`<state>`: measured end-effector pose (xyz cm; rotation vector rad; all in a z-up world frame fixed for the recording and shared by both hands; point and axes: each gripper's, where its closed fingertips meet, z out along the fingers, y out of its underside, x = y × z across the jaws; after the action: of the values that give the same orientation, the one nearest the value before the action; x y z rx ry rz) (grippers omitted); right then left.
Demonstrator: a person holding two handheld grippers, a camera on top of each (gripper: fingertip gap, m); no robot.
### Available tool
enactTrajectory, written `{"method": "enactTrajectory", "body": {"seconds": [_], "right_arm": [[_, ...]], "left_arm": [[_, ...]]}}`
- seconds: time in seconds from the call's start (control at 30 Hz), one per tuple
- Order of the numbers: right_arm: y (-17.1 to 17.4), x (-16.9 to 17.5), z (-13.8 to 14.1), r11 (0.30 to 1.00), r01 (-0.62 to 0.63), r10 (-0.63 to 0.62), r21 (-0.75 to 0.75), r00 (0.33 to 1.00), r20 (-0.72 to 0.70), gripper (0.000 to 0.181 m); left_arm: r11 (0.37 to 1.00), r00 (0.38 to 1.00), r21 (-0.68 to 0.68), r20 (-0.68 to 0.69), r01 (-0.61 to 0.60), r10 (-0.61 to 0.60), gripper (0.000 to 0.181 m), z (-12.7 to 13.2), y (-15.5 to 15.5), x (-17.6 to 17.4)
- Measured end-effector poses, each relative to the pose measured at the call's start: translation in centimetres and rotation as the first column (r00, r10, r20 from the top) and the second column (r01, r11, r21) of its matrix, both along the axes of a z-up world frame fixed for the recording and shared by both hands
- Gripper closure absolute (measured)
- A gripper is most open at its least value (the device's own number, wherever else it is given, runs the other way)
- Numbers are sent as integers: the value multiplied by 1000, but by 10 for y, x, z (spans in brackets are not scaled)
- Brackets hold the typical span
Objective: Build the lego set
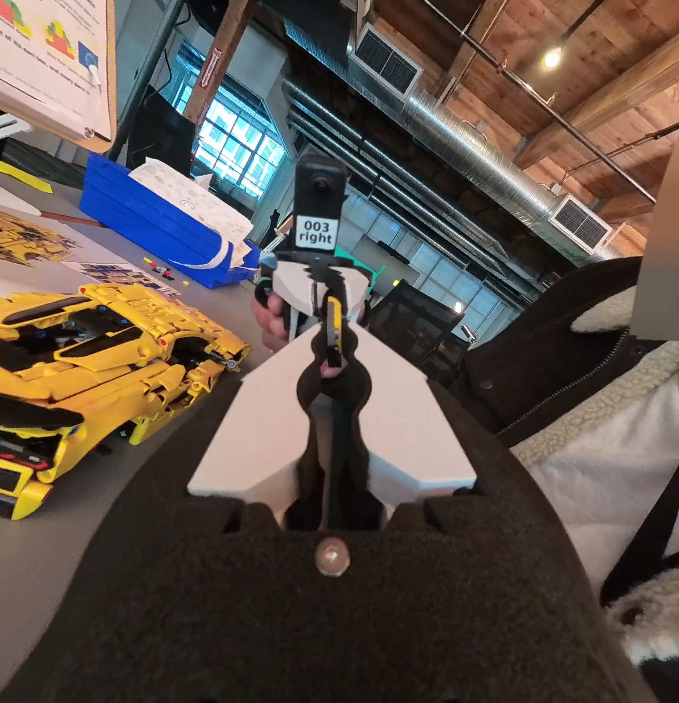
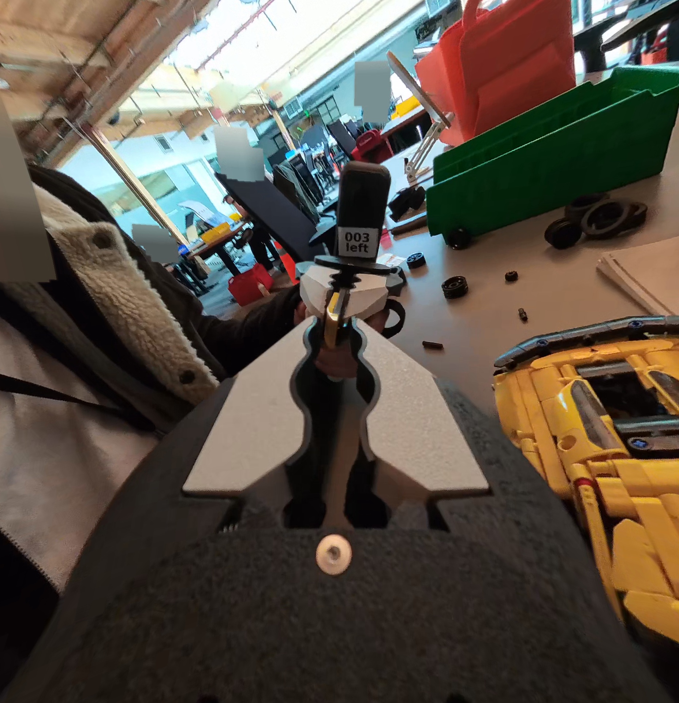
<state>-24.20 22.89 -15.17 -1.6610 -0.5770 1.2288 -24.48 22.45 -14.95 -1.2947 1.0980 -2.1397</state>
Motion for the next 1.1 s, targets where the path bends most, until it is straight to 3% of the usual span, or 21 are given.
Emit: {"method": "enactTrajectory", "body": {"seconds": [0.43, 0.7, 1.1], "right_arm": [[4, 5, -18, 993, 23, -24, -118, 1000, -7, 175], [13, 6, -18, 972, -6, -42, -237, 980, -196, 172], [12, 1, -20, 980, -21, -15, -199, 984, -177, 163]], "left_arm": [[999, 995, -30, -99, -11, 8, 175, -17, 4, 10], [996, 995, -82, -101, -34, 26, 175, -18, 13, 10], [979, 999, -202, -50, 11, -21, 175, -10, 17, 6]]}}
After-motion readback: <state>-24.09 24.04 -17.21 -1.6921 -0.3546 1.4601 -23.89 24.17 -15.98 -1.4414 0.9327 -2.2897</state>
